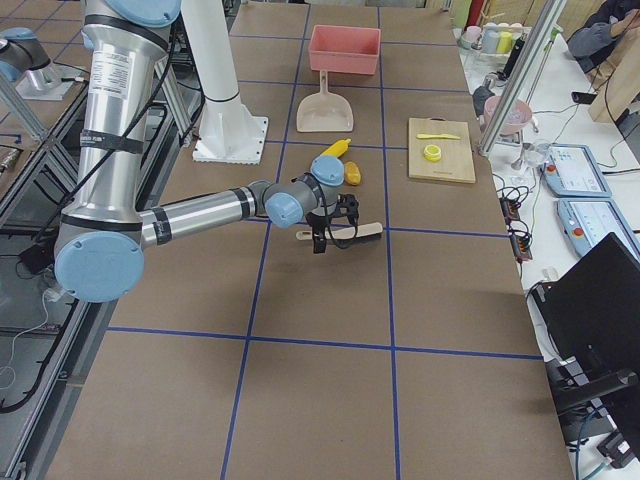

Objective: Sweep and dump trash into bin
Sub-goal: 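Grasp the white dustpan handle with the left gripper while the right gripper grasps the brush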

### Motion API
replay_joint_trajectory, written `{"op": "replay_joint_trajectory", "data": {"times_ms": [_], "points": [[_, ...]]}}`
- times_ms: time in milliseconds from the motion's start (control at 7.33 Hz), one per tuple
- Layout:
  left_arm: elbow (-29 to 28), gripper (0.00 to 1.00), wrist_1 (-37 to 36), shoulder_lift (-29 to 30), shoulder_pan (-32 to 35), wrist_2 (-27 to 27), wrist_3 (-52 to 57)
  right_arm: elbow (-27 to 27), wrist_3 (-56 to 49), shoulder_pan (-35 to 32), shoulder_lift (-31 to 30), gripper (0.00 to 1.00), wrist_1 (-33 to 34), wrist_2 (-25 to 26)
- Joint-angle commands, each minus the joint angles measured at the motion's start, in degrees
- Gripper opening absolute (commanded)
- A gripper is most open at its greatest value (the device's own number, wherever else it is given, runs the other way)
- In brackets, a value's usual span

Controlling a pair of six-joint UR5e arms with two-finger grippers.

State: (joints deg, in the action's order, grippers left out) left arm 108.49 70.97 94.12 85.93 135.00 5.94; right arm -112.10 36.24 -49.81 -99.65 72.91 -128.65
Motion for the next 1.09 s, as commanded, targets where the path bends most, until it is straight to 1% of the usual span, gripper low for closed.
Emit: {"op": "replay_joint_trajectory", "data": {"times_ms": [0, 136, 273, 409, 545, 682, 818, 955], "points": [[0.76, 1.00, -8.98, 9.28, -3.72, -0.17, 0.21, -0.40, 1.72, 4.27, 0.42, 1.00, -0.04, 2.44], [1.63, 1.00, -8.75, 11.67, -7.50, -0.26, 0.21, -0.31, 1.99, 4.98, 0.51, 0.97, 0.13, 3.05], [2.69, 1.00, -8.74, 13.87, -9.36, -0.52, 0.21, -0.14, 1.99, 5.68, 0.60, 0.81, 0.31, 3.23], [6.26, 1.00, -8.66, 13.98, -14.60, -0.61, 0.12, -0.14, 1.90, 5.60, 0.51, 0.59, 0.39, 3.15], [7.60, 1.00, -8.13, 15.20, -18.22, -0.61, 0.21, -0.14, 1.64, 5.77, 0.51, 0.27, 0.57, 2.71], [10.92, 1.00, -5.69, 15.30, -23.30, -5.40, 0.30, -0.14, 1.29, 5.69, 0.51, 0.02, 0.48, 2.27], [14.61, 1.00, -5.15, 15.56, -29.79, -9.54, 0.30, -0.22, 1.28, 5.60, 0.51, 0.00, 0.48, 2.09], [15.78, 1.00, -5.23, 16.87, -36.12, -13.84, 0.30, -0.31, 1.28, 5.43, 0.51, 0.00, 0.48, 1.92]]}}
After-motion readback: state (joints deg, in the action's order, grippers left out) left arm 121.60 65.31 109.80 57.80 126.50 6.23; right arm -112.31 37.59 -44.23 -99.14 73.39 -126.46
